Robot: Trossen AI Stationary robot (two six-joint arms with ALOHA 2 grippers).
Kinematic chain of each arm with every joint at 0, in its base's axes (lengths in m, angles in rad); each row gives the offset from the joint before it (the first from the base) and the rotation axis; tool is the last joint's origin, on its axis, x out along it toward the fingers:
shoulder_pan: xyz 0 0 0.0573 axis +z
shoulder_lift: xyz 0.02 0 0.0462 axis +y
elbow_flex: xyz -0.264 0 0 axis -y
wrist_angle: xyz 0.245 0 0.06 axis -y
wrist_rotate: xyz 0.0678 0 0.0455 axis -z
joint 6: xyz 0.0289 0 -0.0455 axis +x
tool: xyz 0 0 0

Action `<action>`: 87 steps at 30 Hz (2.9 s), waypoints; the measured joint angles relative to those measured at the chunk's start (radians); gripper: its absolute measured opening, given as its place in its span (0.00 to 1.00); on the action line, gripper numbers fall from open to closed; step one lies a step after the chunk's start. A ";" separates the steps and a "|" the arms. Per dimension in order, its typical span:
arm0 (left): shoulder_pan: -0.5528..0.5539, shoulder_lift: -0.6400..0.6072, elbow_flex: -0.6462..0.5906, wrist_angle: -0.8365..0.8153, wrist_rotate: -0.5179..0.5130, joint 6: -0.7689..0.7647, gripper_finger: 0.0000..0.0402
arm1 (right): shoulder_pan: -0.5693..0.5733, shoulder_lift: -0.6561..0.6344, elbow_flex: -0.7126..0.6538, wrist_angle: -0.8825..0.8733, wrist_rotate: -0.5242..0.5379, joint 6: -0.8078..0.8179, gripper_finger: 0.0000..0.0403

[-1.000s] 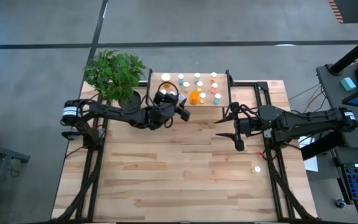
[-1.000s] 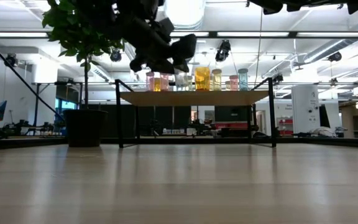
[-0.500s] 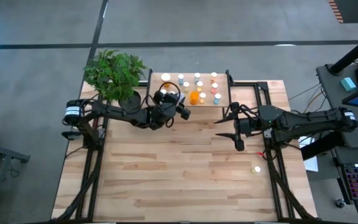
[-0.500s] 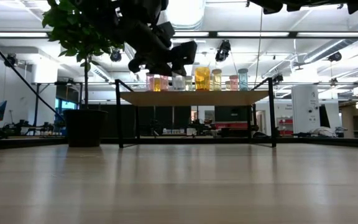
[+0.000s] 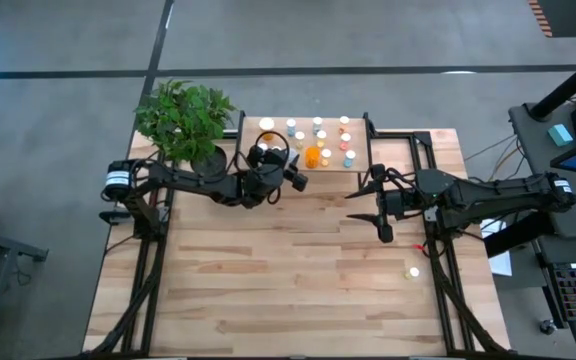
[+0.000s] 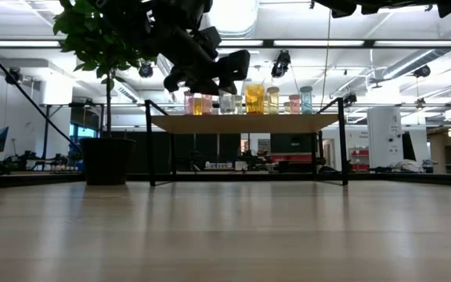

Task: Pick and place medicine bottles onto shelf by color
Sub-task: Put the transparent pill bottle on the shelf

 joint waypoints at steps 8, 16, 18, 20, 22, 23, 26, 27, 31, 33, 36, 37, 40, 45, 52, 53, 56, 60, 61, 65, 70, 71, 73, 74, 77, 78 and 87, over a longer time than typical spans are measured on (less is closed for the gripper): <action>0.007 0.000 0.000 0.001 0.000 -0.002 0.46 | 0.000 0.000 0.000 -0.001 0.000 0.000 0.50; 0.022 -0.003 0.000 0.001 -0.001 0.006 0.48 | 0.000 0.000 0.000 -0.015 0.000 -0.002 0.50; 0.023 -0.008 0.000 0.001 -0.007 0.011 0.48 | 0.000 0.000 0.000 -0.017 0.006 -0.006 0.50; 0.024 -0.012 0.000 0.002 -0.015 0.035 0.48 | 0.000 0.000 0.000 -0.017 0.026 -0.011 0.50; 0.024 -0.012 0.000 0.003 -0.022 0.053 0.48 | 0.000 0.000 0.000 -0.017 0.046 -0.010 0.50; 0.024 -0.012 -0.001 0.002 -0.022 0.054 0.48 | 0.000 0.000 0.000 -0.018 0.054 -0.010 0.50; 0.023 -0.013 -0.001 0.003 -0.022 0.057 0.49 | 0.000 0.000 0.000 -0.017 0.059 -0.010 0.50; 0.023 -0.014 -0.001 0.002 -0.022 0.060 0.49 | 0.000 0.000 0.000 -0.017 0.059 -0.010 0.50; 0.019 -0.038 -0.002 0.002 -0.021 0.062 0.49 | 0.000 0.000 0.000 -0.017 0.059 -0.010 0.50; 0.019 -0.055 -0.002 0.006 -0.022 0.073 0.49 | 0.000 0.000 0.000 -0.017 0.059 -0.010 0.50; 0.017 -0.082 -0.001 0.003 -0.021 0.107 0.49 | 0.000 0.000 0.000 -0.018 0.059 -0.010 0.50; 0.017 -0.091 -0.001 0.004 -0.021 0.109 0.49 | 0.000 0.000 0.000 -0.018 0.059 -0.010 0.50; 0.014 -0.115 -0.001 0.004 -0.021 0.110 0.49 | 0.000 0.000 0.000 -0.018 0.059 -0.010 0.50; 0.009 -0.125 -0.001 0.002 -0.019 0.114 0.49 | 0.000 0.000 0.000 -0.018 0.059 -0.010 0.50; -0.032 -0.129 0.010 0.001 0.035 0.121 0.49 | 0.000 0.000 0.000 -0.023 0.059 -0.010 0.50; -0.045 -0.131 0.014 0.001 0.055 0.134 0.49 | 0.000 0.000 0.000 -0.023 0.059 -0.010 0.50; -0.101 -0.145 0.024 0.002 0.093 0.171 0.49 | 0.000 0.000 0.000 -0.023 0.059 -0.010 0.50; -0.198 -0.177 0.027 -0.009 0.101 0.212 0.49 | 0.000 0.000 0.000 -0.023 0.059 -0.009 0.50; -0.224 -0.188 0.027 -0.028 0.107 0.217 0.49 | 0.000 0.000 0.000 -0.023 0.059 -0.002 0.50; -0.337 -0.211 0.023 -0.114 0.190 0.261 0.49 | 0.000 0.000 0.002 -0.011 0.077 0.097 0.50; -0.506 -0.212 0.009 -0.167 0.200 0.317 0.49 | 0.001 0.023 0.056 -0.038 0.120 0.233 0.50; -0.535 -0.212 0.006 -0.165 0.186 0.339 0.49 | 0.002 0.037 0.070 -0.045 0.128 0.252 0.50; -0.583 -0.214 -0.004 -0.166 0.148 0.388 0.49 | 0.002 0.091 0.100 -0.046 0.145 0.280 0.50; -0.603 -0.219 -0.011 -0.167 0.127 0.412 0.49 | 0.002 0.119 0.116 -0.045 0.157 0.289 0.50; -0.638 -0.254 -0.039 -0.166 0.096 0.469 0.49 | 0.000 0.234 0.178 -0.052 0.206 0.346 0.50; -0.642 -0.272 -0.051 -0.166 0.095 0.478 0.49 | -0.002 0.276 0.205 -0.053 0.235 0.369 0.50; -0.639 -0.504 -0.242 -0.168 0.046 0.529 0.49 | -0.107 0.644 0.692 -0.423 0.285 0.420 0.50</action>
